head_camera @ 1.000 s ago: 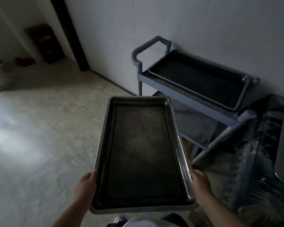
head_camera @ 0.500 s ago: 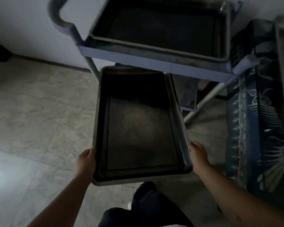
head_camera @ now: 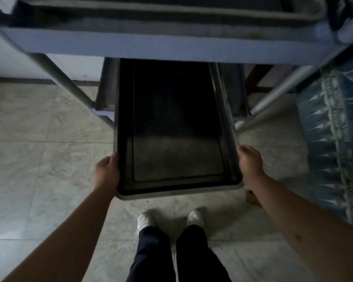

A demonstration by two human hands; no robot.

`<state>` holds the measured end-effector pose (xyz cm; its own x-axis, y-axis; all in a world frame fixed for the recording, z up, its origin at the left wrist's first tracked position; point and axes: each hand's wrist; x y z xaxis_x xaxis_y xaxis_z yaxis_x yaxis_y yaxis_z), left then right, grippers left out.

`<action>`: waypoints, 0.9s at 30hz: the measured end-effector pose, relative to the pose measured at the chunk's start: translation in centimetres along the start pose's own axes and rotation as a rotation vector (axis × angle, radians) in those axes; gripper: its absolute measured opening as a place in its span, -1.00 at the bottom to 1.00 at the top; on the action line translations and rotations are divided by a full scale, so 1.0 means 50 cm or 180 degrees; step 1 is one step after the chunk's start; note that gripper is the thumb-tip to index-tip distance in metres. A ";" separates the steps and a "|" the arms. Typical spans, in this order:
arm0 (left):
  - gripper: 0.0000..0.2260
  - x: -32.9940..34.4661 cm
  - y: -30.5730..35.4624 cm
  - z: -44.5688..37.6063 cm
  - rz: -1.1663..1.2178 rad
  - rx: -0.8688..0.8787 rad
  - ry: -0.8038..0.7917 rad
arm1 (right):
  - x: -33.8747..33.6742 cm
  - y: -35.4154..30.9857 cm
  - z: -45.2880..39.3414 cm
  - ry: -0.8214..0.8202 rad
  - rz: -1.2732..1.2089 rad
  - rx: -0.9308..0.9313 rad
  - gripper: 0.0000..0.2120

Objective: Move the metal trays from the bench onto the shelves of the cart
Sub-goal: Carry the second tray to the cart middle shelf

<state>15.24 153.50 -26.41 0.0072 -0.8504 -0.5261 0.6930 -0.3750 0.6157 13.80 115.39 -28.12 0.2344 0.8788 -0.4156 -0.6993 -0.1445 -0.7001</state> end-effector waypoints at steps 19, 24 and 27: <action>-0.54 0.065 -0.002 -0.233 0.0223 0.0470 -0.0194 | 0.118 0.039 -0.206 0.0186 -0.0760 -0.0167 -0.77; -0.56 0.083 -0.006 -0.245 0.0478 0.0654 -0.0226 | 0.121 0.027 -0.239 -0.0175 -0.1172 -0.0446 -0.85; -0.63 0.103 -0.022 -0.252 0.0745 0.0728 -0.0222 | 0.115 0.013 -0.252 -0.0425 -0.1169 -0.0658 -0.80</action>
<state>23.58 154.15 -37.19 0.0922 -0.9435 -0.3183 0.4986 -0.2330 0.8349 23.23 114.63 -38.29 0.3434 0.9380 -0.0484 -0.4330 0.1124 -0.8944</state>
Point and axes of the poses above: each hand's wrist, its own z-axis away from the middle knuckle, its own x-axis out of the palm, y = z × x, and after that the axes turned 8 degrees about -y, right-handed
